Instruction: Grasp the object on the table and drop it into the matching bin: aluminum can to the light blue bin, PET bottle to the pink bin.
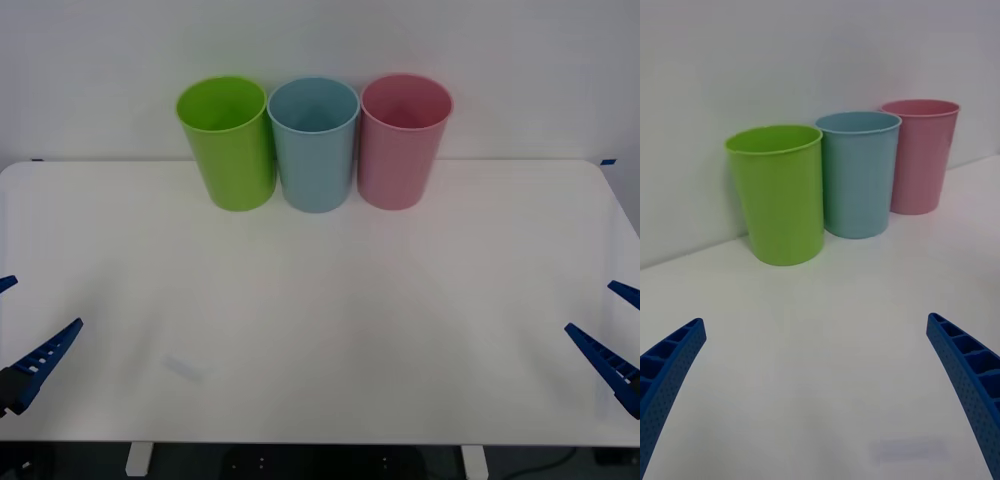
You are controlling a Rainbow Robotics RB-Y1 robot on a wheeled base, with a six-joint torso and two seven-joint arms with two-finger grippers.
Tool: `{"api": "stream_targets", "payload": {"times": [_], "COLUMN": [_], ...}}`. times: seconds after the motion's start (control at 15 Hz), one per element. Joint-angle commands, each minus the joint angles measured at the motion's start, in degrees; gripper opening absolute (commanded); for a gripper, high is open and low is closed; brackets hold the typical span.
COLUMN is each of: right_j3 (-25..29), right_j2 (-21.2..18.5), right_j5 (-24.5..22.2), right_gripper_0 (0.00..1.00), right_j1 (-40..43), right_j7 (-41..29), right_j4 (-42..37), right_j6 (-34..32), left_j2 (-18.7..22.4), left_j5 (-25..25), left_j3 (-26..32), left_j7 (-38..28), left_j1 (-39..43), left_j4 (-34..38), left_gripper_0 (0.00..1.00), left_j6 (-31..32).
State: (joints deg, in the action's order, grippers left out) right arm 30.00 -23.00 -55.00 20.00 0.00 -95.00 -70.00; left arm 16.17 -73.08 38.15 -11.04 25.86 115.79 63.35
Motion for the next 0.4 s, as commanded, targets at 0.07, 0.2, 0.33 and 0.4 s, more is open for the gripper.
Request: {"api": "stream_targets", "payload": {"times": [0.07,0.2,0.33,0.4], "right_j3": [0.0,0.0,0.0,0.0], "right_j2": [0.0,0.0,0.0,0.0], "right_j5": [0.0,0.0,0.0,0.0], "right_gripper_0": [1.0,1.0,1.0,1.0], "right_j1": [0.0,0.0,0.0,0.0], "right_j7": [0.0,0.0,0.0,0.0], "right_j4": [0.0,0.0,0.0,0.0], "right_j6": [0.0,0.0,0.0,0.0], "left_j2": [0.0,0.0,0.0,0.0], "left_j5": [0.83,1.36,1.36,1.36], "left_j3": [0.0,0.0,-0.18,-0.18], "left_j7": [0.23,0.14,-0.03,-0.03], "left_j1": [1.65,1.91,2.0,2.0], "left_j4": [-0.04,-0.04,-0.13,-0.13], "left_gripper_0": [1.0,1.0,1.0,1.0], "left_j6": [-0.51,-0.51,-0.6,-0.6]}}
